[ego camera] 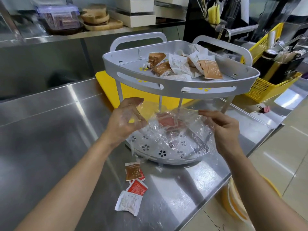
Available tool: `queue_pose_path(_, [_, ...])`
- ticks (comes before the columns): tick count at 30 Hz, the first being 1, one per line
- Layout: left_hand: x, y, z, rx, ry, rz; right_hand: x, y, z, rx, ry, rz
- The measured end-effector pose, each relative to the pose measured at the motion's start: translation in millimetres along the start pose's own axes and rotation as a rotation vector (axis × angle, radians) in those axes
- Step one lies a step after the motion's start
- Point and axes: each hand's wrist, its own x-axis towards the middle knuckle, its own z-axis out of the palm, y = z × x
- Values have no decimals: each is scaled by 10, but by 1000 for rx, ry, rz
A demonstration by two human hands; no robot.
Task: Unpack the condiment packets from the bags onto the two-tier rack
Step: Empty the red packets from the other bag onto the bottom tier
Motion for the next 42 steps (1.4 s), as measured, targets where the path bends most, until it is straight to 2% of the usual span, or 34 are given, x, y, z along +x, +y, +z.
queue_pose_path(2, [-93,-83,-58,17,-91,-12,-61,38,-10,-12,-32,-12])
queue_pose_path(5, [-303,-171,-171,-54,-167,-259,-200,111,-38,24,-102,106])
queue_pose_path(8, [-493,-184,-310,-525,-181,-615,-329,158,-19,160,-103,307])
queue_pose_path(10, [-541,-142,-343,-780,-154,-756,-383,183,26,123,33,396])
queue_pose_path(11, [-531,-147,-332,-818,-102,-817,-397,204,55,113,95,426])
queue_pose_path(15, [-411,-238,-175,-565,291,-1076,-392,150,180,254,193,589])
queue_pose_path(16, [-389,-215,-125,-576,294,-1118,-383,117,197,271,209,645])
queue_pose_path(18, [-363,-149,-47,-608,157,-1167,-357,66,210,321,219,747])
queue_pose_path(21, [-296,-41,46,-558,12,-1162,-320,-24,174,441,216,941])
queue_pose_path(23, [-240,22,79,-629,-11,-1099,-341,-111,127,505,152,1060])
queue_pose_path(25, [-196,88,70,-725,-70,-992,-367,-169,101,530,30,1104])
queue_pose_path(26, [-193,119,63,-743,-87,-929,-377,-174,100,526,-18,1093])
queue_pose_path(29, [-172,202,-36,-772,-146,-766,-328,-153,41,555,33,966])
queue_pose_path(32, [-181,254,-154,-796,-164,-658,-250,-249,15,503,4,868])
queue_pose_path(37, [-364,307,-294,-805,-126,-598,-297,-389,82,460,-71,776])
queue_pose_path(42, [-653,301,-505,-724,-33,-679,-487,-342,308,323,-72,747])
